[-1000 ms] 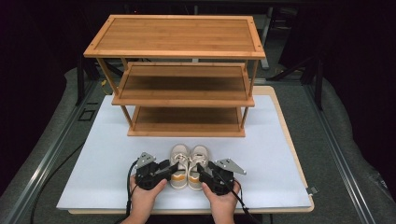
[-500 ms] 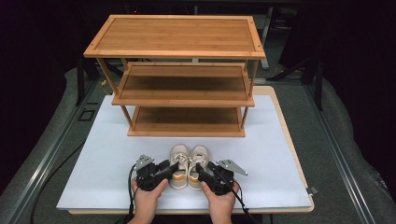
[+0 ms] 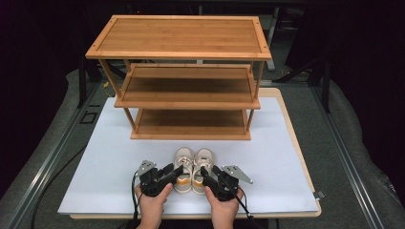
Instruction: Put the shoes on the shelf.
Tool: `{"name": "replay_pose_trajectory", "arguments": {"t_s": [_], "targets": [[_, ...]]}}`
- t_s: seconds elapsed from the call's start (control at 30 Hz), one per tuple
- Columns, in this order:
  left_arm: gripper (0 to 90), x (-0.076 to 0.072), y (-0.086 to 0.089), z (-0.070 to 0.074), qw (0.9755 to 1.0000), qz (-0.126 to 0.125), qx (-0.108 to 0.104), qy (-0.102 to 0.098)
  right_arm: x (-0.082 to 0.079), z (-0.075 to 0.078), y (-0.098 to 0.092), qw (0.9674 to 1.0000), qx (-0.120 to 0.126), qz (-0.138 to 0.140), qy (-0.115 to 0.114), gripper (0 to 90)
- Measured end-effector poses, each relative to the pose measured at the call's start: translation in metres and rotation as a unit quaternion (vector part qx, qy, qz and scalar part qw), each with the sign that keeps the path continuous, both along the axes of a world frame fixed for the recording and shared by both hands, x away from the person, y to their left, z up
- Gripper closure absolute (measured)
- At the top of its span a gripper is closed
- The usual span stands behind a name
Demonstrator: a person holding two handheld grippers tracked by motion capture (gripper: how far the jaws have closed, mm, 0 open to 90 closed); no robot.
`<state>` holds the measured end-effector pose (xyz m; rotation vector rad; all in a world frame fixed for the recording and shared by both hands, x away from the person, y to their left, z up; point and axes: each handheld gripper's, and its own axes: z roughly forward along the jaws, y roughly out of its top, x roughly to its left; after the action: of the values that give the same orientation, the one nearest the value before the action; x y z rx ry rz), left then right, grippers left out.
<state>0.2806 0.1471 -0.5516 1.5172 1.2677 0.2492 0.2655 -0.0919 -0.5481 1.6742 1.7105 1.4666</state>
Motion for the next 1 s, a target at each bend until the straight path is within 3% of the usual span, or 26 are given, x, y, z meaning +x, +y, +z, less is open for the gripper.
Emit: {"name": "replay_pose_trajectory", "arguments": {"t_s": [0.13, 0.17, 0.6, 0.87, 0.9, 1.0], "targets": [[50.4, -0.0003, 0.0, 0.0006, 1.0, 0.0, 0.002, 0.001, -0.0026, -0.0004, -0.0012, 0.9999, 0.005, -0.006, 0.006, 50.1], [50.5, -0.0003, -0.0003, 0.0009, 1.0, 0.0, 0.004, 0.001, -0.0028, -0.0007, -0.0027, 0.9999, 0.012, 0.006, 0.006, 50.4], [53.7, 0.0011, -0.0012, 0.003, 0.9999, -0.003, 0.011, 0.005, -0.0024, -0.0002, -0.0022, 0.9999, 0.011, 0.005, 0.009, 54.8], [55.8, 0.0024, 0.0, 0.0041, 0.9999, -0.001, 0.008, 0.007, -0.0009, -0.0003, -0.0003, 0.9998, 0.017, -0.003, -0.001, 56.1], [55.9, 0.0023, 0.0001, 0.0041, 0.9999, -0.001, 0.007, 0.007, -0.0016, 0.0011, -0.0022, 0.9997, 0.02, 0.014, 0.006, 56.1], [56.0, 0.0019, 0.0001, 0.0041, 0.9999, -0.001, 0.009, 0.007, -0.0011, 0.0019, 0.0009, 1.0, 0.002, -0.004, -0.003, 56.2]]}}
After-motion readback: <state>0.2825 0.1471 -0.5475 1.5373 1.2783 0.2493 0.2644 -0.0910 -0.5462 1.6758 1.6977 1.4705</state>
